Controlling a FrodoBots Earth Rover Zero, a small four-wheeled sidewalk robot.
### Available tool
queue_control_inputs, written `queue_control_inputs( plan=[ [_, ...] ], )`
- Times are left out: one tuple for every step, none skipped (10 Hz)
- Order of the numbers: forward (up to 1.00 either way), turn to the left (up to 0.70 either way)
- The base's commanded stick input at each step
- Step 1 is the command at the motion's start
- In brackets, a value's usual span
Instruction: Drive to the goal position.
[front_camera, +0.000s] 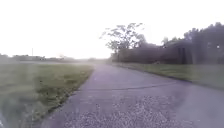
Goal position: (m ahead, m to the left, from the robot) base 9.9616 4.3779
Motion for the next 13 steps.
queue_control_inputs(
  plan=[
    [0.7,0.0],
    [0.7,0.0],
    [0.7,0.0],
    [0.7,0.0],
    [0.7,0.0],
    [0.7,0.0],
    [0.7,0.0],
    [0.7,0.0],
    [0.7,0.0],
    [0.7,0.0],
    [0.7,0.0],
    [0.7,0.0],
    [0.7,0.0]
  ],
)
